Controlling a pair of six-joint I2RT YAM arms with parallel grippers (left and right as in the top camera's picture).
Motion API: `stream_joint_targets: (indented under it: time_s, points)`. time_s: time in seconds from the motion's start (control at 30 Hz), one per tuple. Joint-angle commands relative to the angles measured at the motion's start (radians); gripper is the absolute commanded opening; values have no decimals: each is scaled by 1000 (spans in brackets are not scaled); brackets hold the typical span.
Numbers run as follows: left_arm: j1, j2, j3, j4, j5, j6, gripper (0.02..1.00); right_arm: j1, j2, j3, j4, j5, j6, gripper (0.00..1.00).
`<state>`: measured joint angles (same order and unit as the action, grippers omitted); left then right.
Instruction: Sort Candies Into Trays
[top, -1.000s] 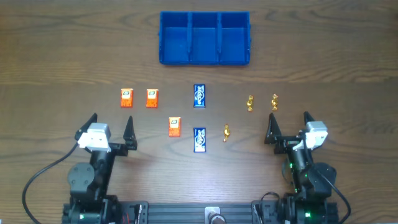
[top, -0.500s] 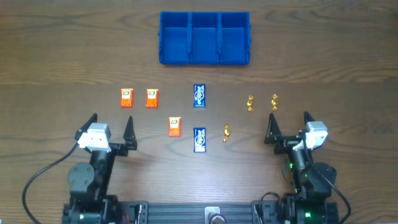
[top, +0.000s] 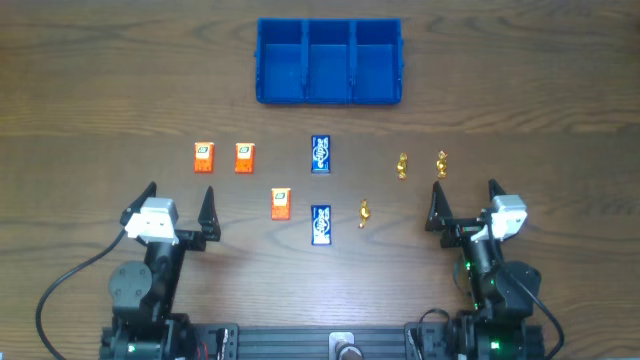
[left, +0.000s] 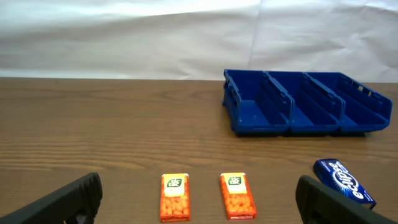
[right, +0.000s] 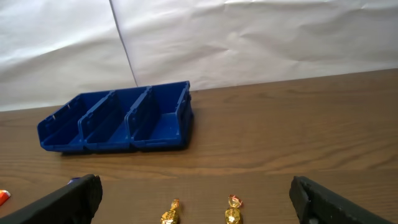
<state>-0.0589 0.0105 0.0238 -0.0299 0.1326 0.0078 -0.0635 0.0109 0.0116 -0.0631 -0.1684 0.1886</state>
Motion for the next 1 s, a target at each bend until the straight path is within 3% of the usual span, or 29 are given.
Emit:
stream_joint_targets:
  time_s: [0.03,0.83,1.0]
  points:
    - [6,-6,-19,-34,21,8,998,-5,-8,-4,-2,-2,-11,1000]
    - [4,2,-10,-37,13,9,998,-5,-8,-4,-2,-2,-11,998]
    - [6,251,273,-202,-21,14,996,-5,-8,-4,-2,-2,-11,998]
